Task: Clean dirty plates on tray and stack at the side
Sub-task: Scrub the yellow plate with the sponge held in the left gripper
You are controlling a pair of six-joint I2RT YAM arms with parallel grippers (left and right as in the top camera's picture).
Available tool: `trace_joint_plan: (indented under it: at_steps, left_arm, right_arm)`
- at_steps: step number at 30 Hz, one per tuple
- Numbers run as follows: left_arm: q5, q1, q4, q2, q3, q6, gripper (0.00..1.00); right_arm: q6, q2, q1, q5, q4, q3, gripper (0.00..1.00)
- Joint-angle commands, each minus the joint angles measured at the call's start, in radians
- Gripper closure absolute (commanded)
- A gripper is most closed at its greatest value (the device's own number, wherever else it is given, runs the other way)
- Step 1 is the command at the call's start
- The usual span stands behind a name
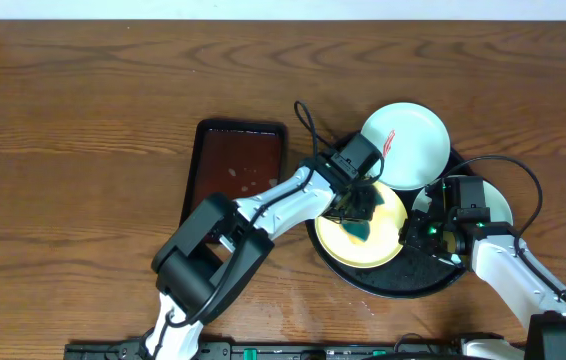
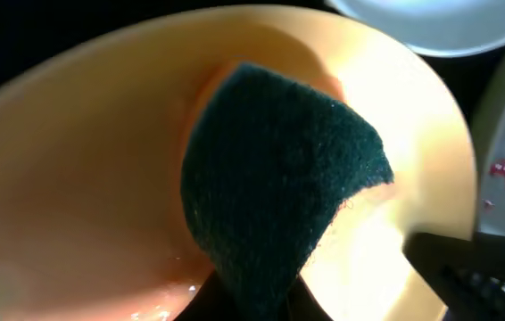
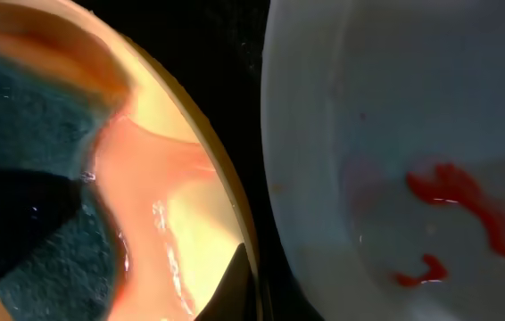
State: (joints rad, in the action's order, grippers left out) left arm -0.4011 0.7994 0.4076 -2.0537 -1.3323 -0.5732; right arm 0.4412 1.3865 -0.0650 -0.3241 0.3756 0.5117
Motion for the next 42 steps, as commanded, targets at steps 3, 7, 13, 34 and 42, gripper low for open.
trace_joint_plan:
  at_steps: [3, 7, 13, 34, 42]
  left_arm:
    - [-0.209, 0.036, -0.005, -0.05, -0.027, 0.065, 0.92]
    - [-0.208, 0.037, 0.024, -0.05, -0.027, 0.072, 0.92]
    - [-0.028, -0.013, 0.151, -0.05, -0.041, 0.032, 0.92]
    - [-0.018, -0.034, 0.194, -0.059, -0.174, 0.09, 0.92]
    - [-0.068, 0.077, 0.182, -0.111, -0.174, 0.09, 0.92]
  right_arm:
    - [0.007, 0.013, -0.002, 0.084, 0.004, -0.001, 0.99]
    - [0.007, 0.012, -0.002, 0.084, 0.004, -0.001, 0.99]
    - [0.007, 0.013, -0.002, 0.084, 0.005, -0.001, 0.99]
    - [0.007, 0.012, -0.002, 0.084, 0.001, -0.001, 0.99]
    - [0.008, 0.012, -0.002, 0.084, 0.002, -0.001, 0.99]
